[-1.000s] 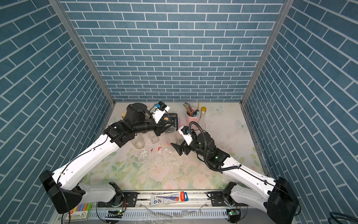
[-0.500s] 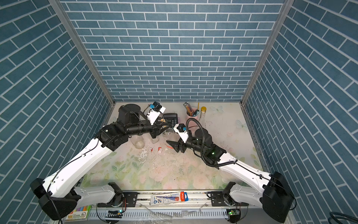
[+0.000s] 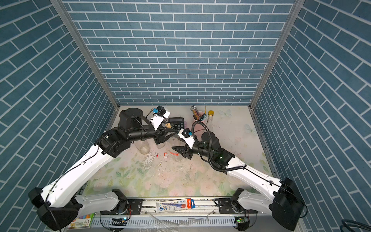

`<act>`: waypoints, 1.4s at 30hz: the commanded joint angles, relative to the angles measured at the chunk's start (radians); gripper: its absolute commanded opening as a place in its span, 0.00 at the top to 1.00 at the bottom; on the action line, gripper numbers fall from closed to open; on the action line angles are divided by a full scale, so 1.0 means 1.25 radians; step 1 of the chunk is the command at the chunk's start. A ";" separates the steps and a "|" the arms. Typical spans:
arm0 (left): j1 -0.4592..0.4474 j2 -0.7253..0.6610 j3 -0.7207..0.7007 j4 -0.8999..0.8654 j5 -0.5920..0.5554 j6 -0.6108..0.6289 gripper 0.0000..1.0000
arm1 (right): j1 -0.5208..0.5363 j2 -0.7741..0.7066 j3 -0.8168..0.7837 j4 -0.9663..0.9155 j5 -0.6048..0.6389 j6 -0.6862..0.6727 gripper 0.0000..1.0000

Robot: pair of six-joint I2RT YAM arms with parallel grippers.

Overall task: Remove the label from the bottle
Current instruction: Pick up the bottle from the center of the board.

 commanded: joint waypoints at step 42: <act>0.003 -0.053 -0.098 0.079 0.295 0.073 0.81 | -0.135 -0.059 0.162 -0.068 -0.498 0.109 0.97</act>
